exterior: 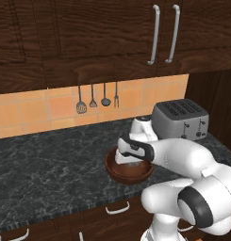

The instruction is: Grab a lemon wedge from the fridge and one ice cube from the ice bowl, and put them in the glass of lemonade.

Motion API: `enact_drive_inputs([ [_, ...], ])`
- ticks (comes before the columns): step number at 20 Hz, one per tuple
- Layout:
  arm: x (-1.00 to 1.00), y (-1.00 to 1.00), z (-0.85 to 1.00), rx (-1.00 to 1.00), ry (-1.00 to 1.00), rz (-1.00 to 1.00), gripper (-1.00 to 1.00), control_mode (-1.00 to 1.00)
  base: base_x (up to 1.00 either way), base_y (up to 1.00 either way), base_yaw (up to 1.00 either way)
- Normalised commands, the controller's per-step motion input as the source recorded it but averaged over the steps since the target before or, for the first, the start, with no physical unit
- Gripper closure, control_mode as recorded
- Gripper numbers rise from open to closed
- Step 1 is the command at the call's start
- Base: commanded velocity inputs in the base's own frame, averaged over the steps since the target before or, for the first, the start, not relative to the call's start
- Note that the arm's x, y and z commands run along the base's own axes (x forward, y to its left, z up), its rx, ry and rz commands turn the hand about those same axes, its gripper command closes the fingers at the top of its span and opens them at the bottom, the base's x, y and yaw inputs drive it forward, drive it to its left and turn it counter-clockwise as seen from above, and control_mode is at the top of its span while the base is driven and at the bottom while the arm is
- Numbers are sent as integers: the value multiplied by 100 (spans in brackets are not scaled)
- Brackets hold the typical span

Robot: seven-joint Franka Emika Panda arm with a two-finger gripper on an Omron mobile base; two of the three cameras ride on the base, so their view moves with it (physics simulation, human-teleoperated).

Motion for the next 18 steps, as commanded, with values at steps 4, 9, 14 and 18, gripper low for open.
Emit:
enact_drive_inputs([
  [4, 0, -18, 25, 11, -3, 0, 100, -100, 0, 0, 0],
  [9, -4, 4, 42, 9, -6, 0, 100, -100, 0, 0, 0],
  [14, -13, -8, 86, -8, -1, 1, 100, -100, 0, 0, 0],
  [18, -36, -57, 38, -11, -7, 3, 100, -100, 0, 0, 0],
])
